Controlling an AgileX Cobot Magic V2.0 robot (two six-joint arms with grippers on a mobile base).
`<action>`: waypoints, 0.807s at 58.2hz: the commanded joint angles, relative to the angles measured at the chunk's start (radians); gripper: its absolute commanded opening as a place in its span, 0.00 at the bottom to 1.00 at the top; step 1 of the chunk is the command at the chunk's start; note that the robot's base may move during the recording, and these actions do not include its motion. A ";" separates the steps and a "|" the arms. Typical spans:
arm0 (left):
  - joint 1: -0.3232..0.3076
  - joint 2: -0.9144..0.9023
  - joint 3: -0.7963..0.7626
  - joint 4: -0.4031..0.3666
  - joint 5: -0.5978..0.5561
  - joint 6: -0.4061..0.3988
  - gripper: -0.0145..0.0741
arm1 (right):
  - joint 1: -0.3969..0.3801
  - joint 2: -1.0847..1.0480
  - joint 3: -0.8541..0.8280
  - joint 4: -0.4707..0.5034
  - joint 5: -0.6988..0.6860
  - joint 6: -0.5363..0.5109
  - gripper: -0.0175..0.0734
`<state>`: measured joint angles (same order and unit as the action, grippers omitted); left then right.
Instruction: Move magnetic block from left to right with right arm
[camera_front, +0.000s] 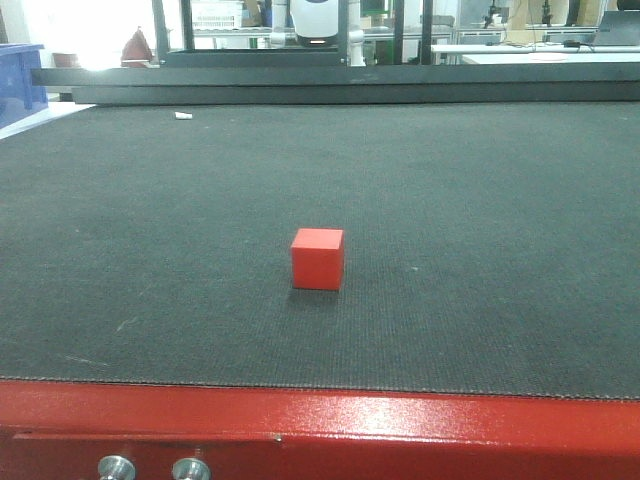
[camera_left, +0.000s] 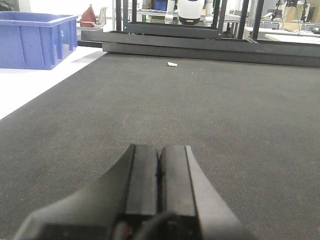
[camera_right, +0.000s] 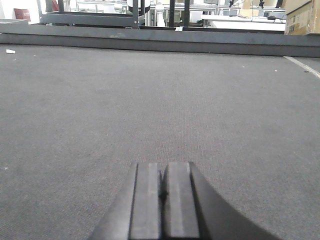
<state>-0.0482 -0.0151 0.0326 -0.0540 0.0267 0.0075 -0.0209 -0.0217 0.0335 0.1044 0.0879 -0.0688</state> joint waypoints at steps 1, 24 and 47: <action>-0.008 -0.009 0.009 -0.003 -0.083 -0.007 0.02 | -0.004 -0.010 -0.002 -0.006 -0.081 -0.003 0.26; -0.008 -0.009 0.009 -0.003 -0.083 -0.007 0.02 | -0.004 -0.010 -0.002 -0.006 -0.081 -0.003 0.26; -0.008 -0.009 0.009 -0.003 -0.083 -0.007 0.02 | -0.004 -0.010 -0.002 -0.006 -0.082 -0.003 0.26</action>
<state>-0.0482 -0.0151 0.0326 -0.0540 0.0267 0.0075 -0.0209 -0.0217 0.0335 0.1044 0.0879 -0.0688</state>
